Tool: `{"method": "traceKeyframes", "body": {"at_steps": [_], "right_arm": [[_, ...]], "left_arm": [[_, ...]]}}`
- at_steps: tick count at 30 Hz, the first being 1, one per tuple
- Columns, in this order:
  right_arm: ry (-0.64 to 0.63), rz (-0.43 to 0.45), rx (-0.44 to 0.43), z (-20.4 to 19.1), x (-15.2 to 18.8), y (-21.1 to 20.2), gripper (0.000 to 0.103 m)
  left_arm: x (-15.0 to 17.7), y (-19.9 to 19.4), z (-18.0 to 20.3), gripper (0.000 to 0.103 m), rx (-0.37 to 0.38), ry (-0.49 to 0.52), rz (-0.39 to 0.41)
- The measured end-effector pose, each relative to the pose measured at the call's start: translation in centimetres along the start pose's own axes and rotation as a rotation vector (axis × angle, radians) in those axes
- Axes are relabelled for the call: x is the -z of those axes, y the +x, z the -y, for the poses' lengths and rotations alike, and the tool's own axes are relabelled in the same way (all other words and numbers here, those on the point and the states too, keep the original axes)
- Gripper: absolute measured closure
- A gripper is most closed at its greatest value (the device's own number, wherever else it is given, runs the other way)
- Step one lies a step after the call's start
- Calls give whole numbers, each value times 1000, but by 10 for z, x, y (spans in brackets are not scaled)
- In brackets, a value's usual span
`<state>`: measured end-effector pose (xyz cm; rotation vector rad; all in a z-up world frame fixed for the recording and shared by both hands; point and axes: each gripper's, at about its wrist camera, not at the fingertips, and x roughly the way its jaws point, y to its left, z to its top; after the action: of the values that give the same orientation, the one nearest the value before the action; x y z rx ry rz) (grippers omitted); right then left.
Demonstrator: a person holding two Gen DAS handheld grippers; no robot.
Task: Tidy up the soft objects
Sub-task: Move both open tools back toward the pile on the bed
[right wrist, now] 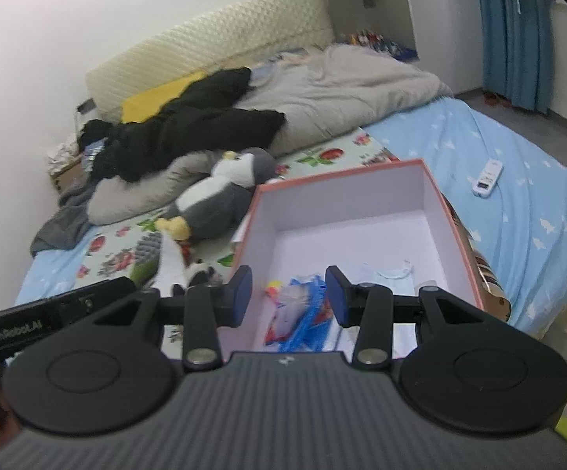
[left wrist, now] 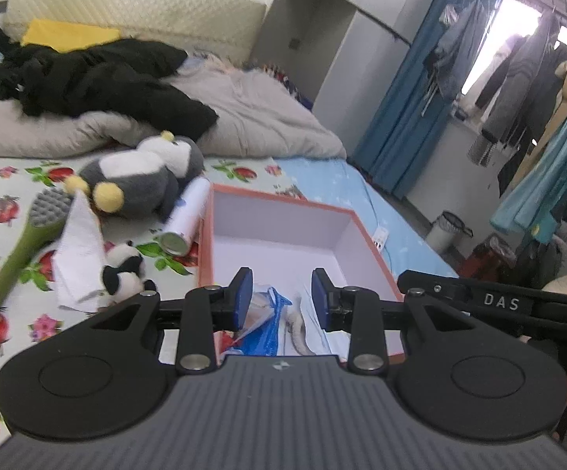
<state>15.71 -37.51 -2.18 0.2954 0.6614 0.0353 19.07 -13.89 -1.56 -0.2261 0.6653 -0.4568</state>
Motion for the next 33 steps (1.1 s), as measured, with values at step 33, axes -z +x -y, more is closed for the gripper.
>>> {"method": "traceKeyframes", "body": {"at_steps": [33], "right_arm": [[-253,-100,-233,-125,119,-43,58]], "left_arm": [[119,-136,-107,65,-244,-228,-3]]}}
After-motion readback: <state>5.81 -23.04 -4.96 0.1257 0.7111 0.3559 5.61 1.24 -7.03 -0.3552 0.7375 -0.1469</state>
